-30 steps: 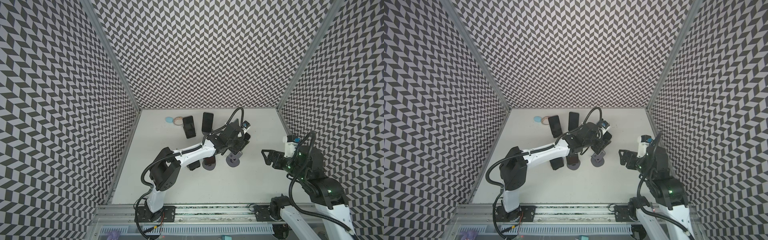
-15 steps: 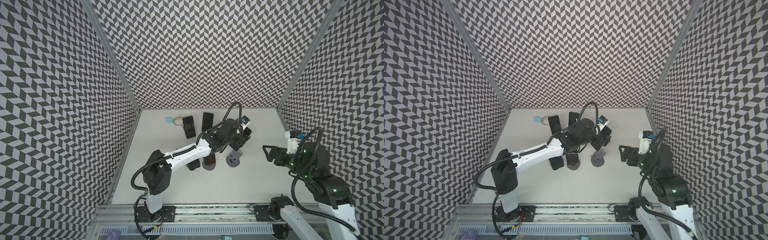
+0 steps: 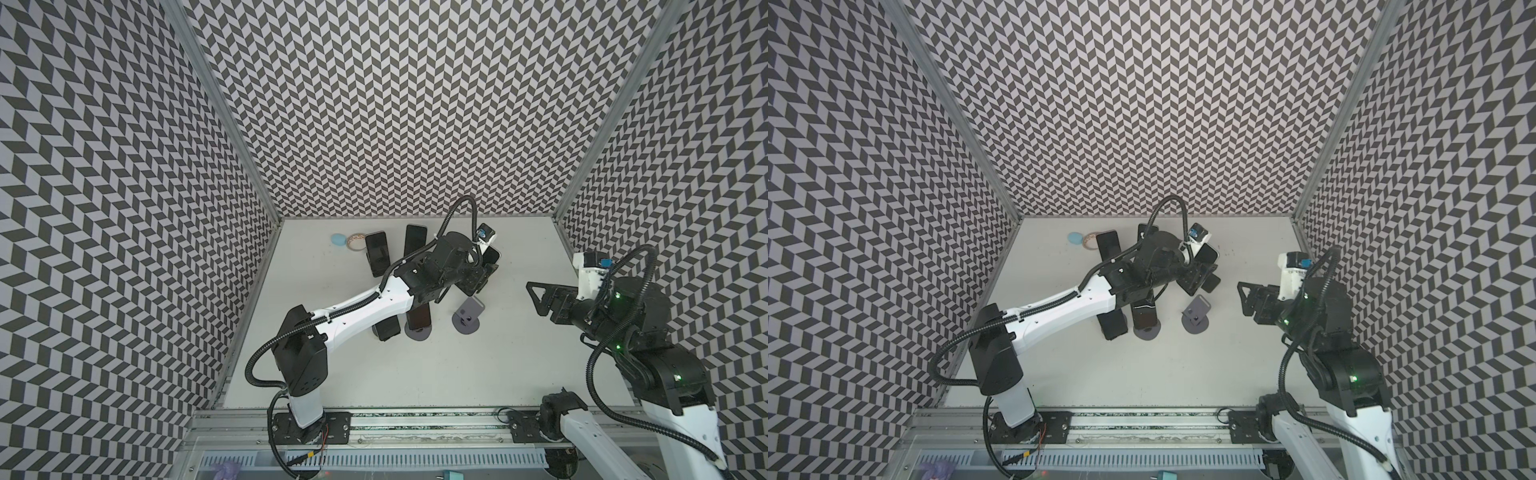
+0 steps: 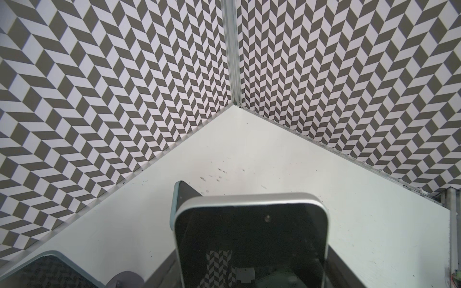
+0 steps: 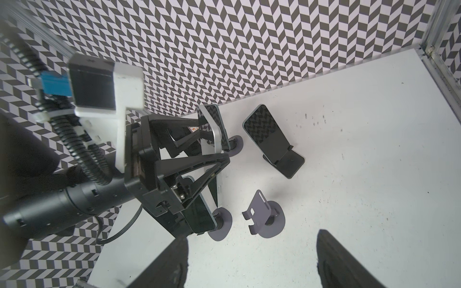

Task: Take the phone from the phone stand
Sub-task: 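Raise the held phone with the left gripper and draw it back from the stand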

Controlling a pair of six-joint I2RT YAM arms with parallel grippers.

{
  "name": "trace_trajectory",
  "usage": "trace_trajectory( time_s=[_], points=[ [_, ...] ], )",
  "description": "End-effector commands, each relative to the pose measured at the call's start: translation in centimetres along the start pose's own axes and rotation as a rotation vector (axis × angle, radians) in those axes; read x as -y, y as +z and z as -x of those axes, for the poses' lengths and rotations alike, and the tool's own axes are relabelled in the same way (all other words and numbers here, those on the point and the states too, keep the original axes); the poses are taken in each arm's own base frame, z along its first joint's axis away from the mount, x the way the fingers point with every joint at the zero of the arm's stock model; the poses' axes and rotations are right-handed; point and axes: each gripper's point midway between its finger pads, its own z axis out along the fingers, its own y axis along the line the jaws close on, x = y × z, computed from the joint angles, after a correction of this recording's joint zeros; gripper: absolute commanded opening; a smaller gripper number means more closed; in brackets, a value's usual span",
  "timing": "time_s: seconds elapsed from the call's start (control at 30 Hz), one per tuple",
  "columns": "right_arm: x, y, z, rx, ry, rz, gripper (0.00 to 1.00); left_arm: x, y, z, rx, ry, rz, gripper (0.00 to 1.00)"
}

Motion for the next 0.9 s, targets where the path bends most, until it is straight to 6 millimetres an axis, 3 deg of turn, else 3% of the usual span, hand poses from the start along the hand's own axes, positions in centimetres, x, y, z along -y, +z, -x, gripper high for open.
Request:
trace_trajectory(
  time_s=[0.0, 0.43, 0.87],
  points=[
    [-1.4, -0.2, 1.8, 0.051, -0.032, 0.05, 0.77, -1.1, -2.5, 3.5, 0.093, -0.019, 0.027, 0.65],
    [-2.8, 0.8, 2.8, 0.036, 0.001, 0.123, 0.73, -3.1, -5.7, 4.3, 0.115, -0.045, 0.077, 0.64],
    [-4.4, 2.0, 4.0, 0.026, 0.008, 0.192, 0.72, -5.0, -10.7, 4.1, 0.117, -0.065, 0.155, 0.63]
  ],
)
